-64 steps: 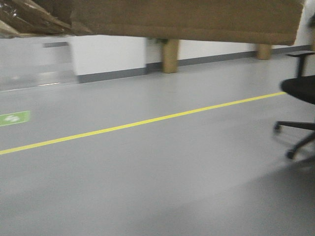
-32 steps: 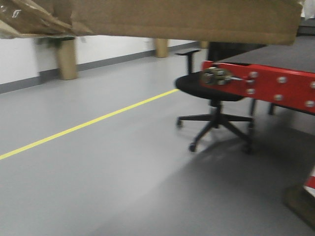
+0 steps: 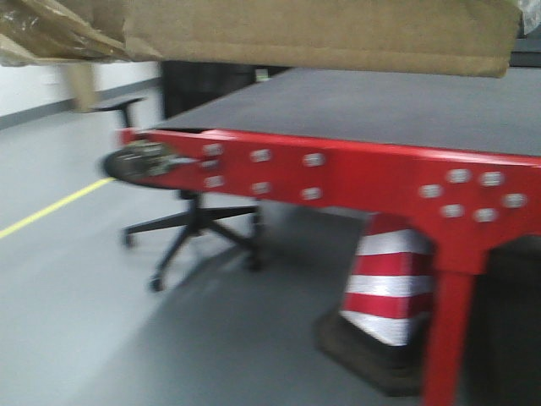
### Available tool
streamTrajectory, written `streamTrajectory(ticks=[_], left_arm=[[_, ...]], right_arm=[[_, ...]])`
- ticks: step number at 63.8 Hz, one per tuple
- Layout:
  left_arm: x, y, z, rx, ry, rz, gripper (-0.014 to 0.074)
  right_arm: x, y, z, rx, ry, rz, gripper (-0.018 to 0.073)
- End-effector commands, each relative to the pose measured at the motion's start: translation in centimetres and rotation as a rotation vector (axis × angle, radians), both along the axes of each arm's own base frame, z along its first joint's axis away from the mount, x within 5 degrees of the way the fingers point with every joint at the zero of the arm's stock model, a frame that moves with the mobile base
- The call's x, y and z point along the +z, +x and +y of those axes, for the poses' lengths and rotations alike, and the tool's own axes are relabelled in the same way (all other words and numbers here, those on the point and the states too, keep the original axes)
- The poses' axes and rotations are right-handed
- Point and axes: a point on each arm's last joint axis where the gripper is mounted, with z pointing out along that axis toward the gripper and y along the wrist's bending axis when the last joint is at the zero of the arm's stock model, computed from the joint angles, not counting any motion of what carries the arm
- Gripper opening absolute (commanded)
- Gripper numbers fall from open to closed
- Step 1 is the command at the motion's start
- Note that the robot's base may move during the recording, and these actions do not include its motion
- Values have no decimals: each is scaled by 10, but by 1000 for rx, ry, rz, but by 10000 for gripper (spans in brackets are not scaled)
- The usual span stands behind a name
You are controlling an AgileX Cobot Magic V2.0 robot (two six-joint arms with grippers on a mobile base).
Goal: Grab carton from right shelf to conveyor
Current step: 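Approach the red-framed conveyor and hold the carton above the belt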
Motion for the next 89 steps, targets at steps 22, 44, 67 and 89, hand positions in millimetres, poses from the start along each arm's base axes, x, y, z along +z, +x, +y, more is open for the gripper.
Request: streamTrajectory(ticks=[22,44,67,89], left_arm=[[10,-2,6,25,47,-88,-17],[10,-2,6,25,47,-88,-17],[10,-2,6,25,47,-88,-17],[10,-2,6,25,47,-88,-17]], right_arm=[[6,-4,-6,1,-33,-57,-66],[6,-4,-6,1,-33,-57,-66],[6,-4,-6,1,-33,-57,-66],[6,-4,-6,1,-33,-57,-66]])
